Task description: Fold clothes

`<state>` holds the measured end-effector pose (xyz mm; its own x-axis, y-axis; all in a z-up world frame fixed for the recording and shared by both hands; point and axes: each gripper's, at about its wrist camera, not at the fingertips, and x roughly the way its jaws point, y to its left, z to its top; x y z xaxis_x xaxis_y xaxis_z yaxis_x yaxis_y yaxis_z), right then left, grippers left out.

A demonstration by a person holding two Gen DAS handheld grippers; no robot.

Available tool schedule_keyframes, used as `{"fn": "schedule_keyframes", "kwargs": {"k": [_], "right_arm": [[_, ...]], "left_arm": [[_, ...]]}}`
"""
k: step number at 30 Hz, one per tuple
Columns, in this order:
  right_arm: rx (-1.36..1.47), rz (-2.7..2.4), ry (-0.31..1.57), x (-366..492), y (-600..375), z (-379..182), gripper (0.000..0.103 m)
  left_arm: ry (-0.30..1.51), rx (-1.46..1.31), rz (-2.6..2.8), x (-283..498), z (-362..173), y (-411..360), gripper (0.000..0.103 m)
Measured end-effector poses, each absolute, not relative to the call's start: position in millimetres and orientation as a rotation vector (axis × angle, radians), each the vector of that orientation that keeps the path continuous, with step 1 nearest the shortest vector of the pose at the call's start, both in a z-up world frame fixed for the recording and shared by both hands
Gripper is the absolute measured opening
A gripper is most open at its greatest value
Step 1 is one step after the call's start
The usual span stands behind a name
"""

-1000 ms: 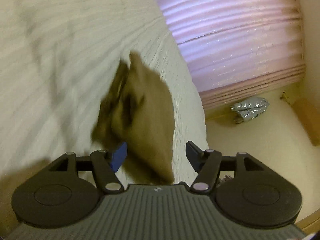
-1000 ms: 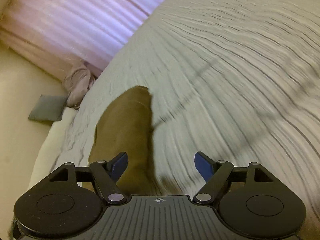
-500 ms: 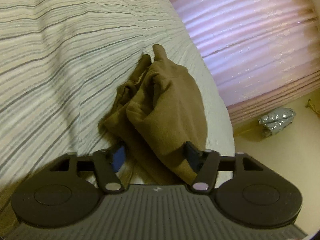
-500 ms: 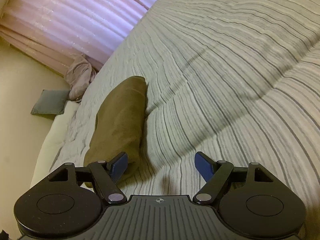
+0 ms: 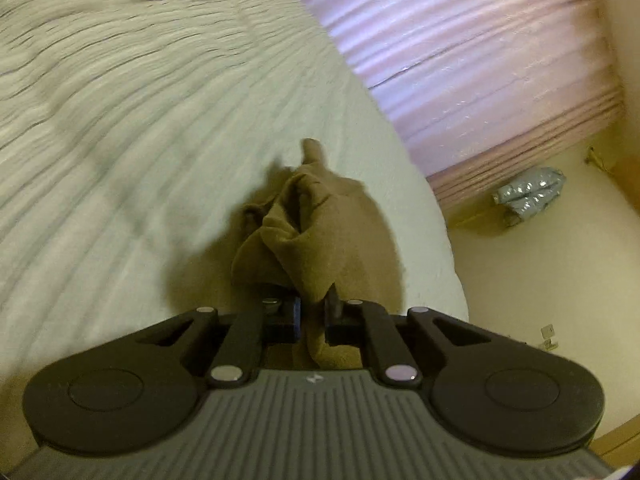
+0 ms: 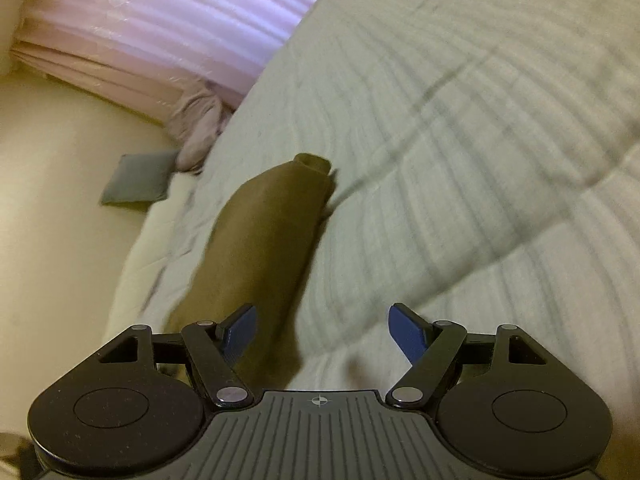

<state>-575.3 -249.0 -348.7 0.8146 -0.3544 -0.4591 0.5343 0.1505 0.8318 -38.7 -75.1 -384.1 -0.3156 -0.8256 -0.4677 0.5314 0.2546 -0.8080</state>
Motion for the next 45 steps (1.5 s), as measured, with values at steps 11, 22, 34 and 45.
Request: {"fn": "schedule_keyframes", "kwargs": {"k": [11,22,34,45], "right_arm": [[1.343,-0.559,0.062,-527,-313,-369,0.077],[1.341,-0.63,0.09,-522,-268,-338,0.025],[1.009,-0.746,0.212,-558,-233,-302,0.087],[1.121,-0.408,0.246,-490,-308,-364,0.039]], "left_arm": [[1.396,-0.61,-1.249,-53,-433,-61,0.03],[1.373,-0.502,-1.381,6,-394,-75,0.007],[1.402,-0.483,-1.374,35,-420,-72,0.036],[1.407,-0.469,-1.393,31,-428,-80,0.016]]}}
